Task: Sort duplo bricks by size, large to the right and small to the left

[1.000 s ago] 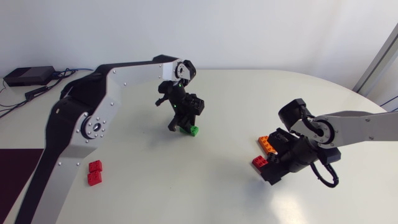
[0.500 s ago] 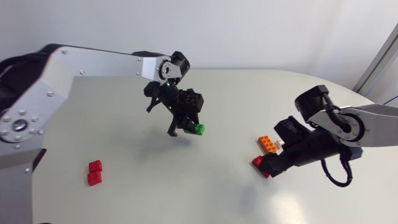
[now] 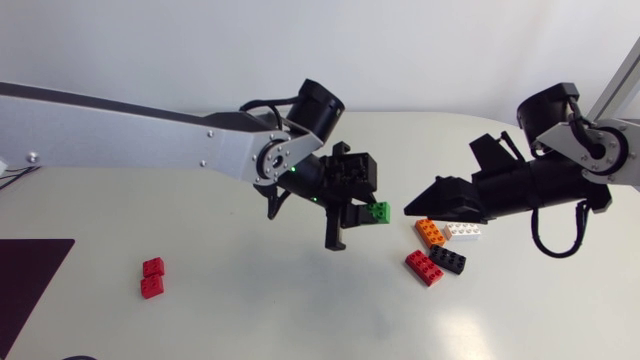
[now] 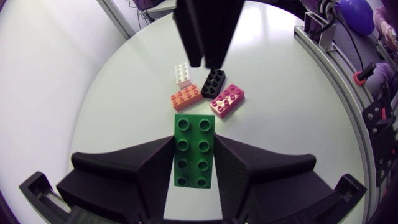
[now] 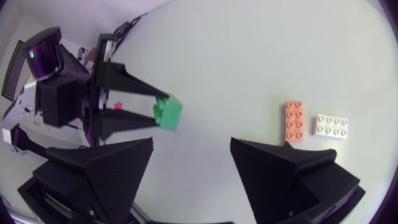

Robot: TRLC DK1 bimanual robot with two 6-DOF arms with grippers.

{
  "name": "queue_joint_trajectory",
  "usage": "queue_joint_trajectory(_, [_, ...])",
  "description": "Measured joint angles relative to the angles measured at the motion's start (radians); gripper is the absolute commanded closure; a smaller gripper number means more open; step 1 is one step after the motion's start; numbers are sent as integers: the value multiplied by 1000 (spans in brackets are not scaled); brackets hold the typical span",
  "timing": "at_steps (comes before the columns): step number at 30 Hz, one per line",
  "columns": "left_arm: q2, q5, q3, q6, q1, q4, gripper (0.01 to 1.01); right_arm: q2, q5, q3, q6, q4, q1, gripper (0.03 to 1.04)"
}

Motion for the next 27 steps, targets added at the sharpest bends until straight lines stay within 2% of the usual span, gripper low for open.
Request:
queue_joint_trajectory(4, [-3, -33, -34, -54, -49, 75, 1005, 46, -35, 24, 50, 32, 5, 177])
queue_joint_trajectory(10, [-14, -79, -45, -101, -96, 158, 1005, 94, -58, 26, 76, 39, 36, 190])
queue_joint_trajectory(12, [-19, -82, -45, -110, -106, 170, 1005, 100, -60, 26, 79, 40, 40, 352])
queue_joint_trajectory(15, [-28, -95, -45, -129, -122, 172, 1005, 104, -68, 26, 79, 42, 40, 689])
queue_joint_trajectory(16, [-29, -101, -45, -131, -124, 174, 1005, 104, -73, 26, 79, 43, 40, 757])
queue_joint_trajectory(19, [-31, -111, -45, -143, -131, 176, 993, 103, -91, 22, 80, 47, 40, 864])
queue_joint_trajectory(20, [-31, -112, -45, -150, -132, 177, 962, 101, -100, 16, 85, 55, 40, 872])
queue_joint_trajectory(21, [-33, -113, -45, -152, -133, 177, 879, 101, -111, 11, 93, 62, 39, 882])
queue_joint_trajectory(25, [-40, -124, -45, -177, -136, 181, 216, 95, -148, 2, 106, 68, 18, 884])
queue_joint_trajectory(26, [-41, -124, -45, -180, -137, 182, 90, 90, -145, 0, 105, 69, 15, 884])
queue_joint_trajectory(27, [-45, -124, -45, -184, -137, 183, 39, 80, -142, -8, 103, 69, 10, 884])
